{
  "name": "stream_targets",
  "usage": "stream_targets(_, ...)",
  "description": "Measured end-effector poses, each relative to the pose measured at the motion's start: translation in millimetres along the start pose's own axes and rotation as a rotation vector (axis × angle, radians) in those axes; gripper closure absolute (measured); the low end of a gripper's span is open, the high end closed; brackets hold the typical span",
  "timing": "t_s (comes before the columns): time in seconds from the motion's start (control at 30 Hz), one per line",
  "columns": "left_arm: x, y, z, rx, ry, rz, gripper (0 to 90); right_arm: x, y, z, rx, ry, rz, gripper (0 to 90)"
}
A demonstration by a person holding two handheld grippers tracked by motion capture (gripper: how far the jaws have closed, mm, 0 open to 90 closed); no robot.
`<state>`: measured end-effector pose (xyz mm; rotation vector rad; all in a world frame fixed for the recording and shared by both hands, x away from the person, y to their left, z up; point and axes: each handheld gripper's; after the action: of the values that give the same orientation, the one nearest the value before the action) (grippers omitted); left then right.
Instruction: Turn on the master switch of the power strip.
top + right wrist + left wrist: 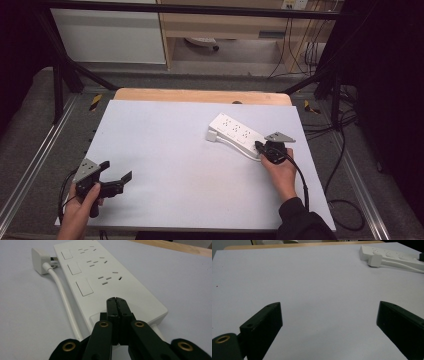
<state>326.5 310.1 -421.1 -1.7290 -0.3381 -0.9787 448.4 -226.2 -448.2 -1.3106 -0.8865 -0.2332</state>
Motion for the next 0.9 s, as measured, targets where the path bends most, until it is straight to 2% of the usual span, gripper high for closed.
stream_targets(0.9,-0.2,0.6,-0.1,0.002,0.002,0.006,6.4,1.2,-0.1,0.5,-0.005,-0.002,0.007,90.0)
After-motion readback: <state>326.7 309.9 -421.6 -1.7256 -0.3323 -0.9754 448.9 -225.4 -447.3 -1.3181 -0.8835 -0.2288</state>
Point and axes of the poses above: each handheld gripper's, and its own axes: y roughly forward along the jaws, x roughly out of its top, z roughly to its left, and after that the axes turned 15 degrees about z, right-handed
